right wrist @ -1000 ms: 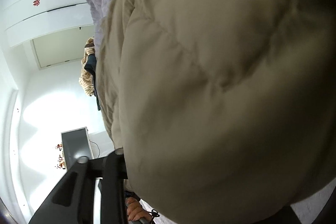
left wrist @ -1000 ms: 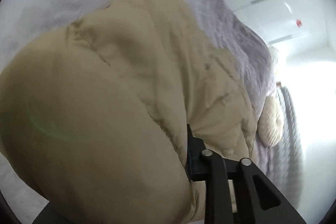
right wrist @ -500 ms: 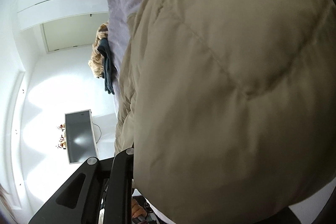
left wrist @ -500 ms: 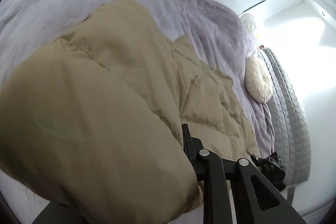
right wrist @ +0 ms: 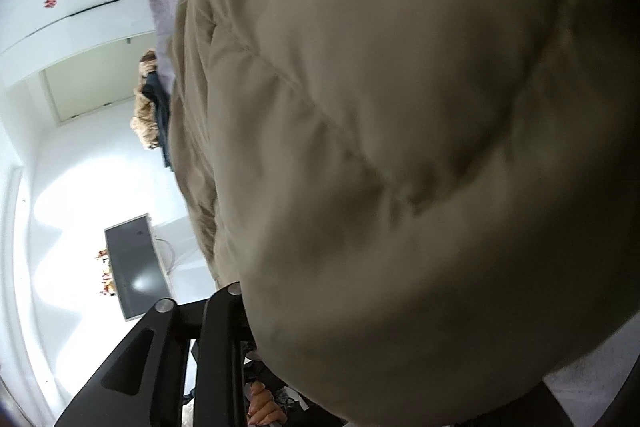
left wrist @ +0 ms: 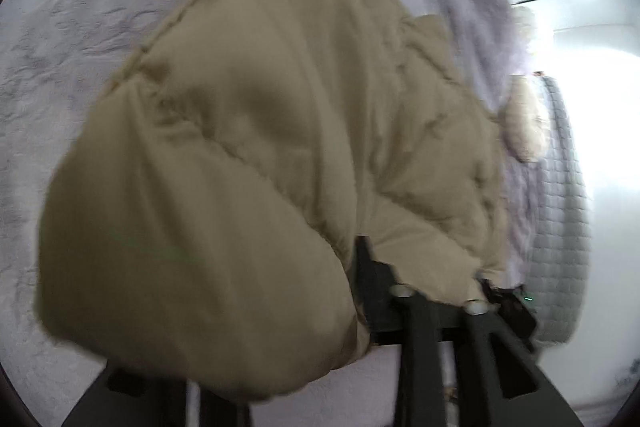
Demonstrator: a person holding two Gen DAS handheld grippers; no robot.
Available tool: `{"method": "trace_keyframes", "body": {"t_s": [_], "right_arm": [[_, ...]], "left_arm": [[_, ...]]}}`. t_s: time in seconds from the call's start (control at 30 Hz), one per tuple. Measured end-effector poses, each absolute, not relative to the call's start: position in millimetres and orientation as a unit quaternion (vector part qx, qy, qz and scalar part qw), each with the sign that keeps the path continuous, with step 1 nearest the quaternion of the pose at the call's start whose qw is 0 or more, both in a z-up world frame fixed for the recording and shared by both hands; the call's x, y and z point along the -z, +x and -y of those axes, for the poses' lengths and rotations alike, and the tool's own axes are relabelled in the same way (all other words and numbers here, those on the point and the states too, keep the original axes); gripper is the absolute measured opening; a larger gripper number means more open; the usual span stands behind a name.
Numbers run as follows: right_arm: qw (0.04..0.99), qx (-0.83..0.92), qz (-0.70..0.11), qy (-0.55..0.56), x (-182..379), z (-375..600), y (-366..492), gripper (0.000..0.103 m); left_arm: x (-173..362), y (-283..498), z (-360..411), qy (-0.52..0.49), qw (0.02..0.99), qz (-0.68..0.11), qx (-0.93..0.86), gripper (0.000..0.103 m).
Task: Fold large clothes
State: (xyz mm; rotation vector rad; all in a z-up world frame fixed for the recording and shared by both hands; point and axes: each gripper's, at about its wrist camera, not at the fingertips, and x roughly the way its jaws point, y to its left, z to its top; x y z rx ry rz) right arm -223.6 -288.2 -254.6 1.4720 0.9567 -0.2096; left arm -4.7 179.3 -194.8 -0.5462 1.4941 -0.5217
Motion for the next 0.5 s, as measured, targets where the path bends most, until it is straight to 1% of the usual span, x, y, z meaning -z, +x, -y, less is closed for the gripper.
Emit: {"method": "trace_keyframes", "body": {"t_s": [0.03, 0.13, 0.2, 0.33, 0.5], "right_arm": [[0.63, 0.099, -0.428, 0.64, 253, 288, -223, 0.045], [0.621, 0.121, -0.455, 0.626, 244, 284, -224, 0.049], [0.62, 0.133, -0.472, 0.613, 235, 281, -226, 0.05], [0.623, 0.155, -0.509, 0.573, 221, 272, -217, 0.052], [0.646, 0.179, -0.556, 0.491, 198, 251, -234, 0.053]], "left_arm": [[195, -7, -181, -0.233, 0.674, -0.667, 0.216, 0.053], [190, -13, -182, -0.212, 0.677, -0.677, 0.198, 0.053], [183, -16, -186, -0.196, 0.68, -0.681, 0.189, 0.053], [158, -25, -191, -0.131, 0.701, -0.681, 0.165, 0.053], [123, -36, -212, -0.073, 0.752, -0.648, 0.091, 0.053]]}}
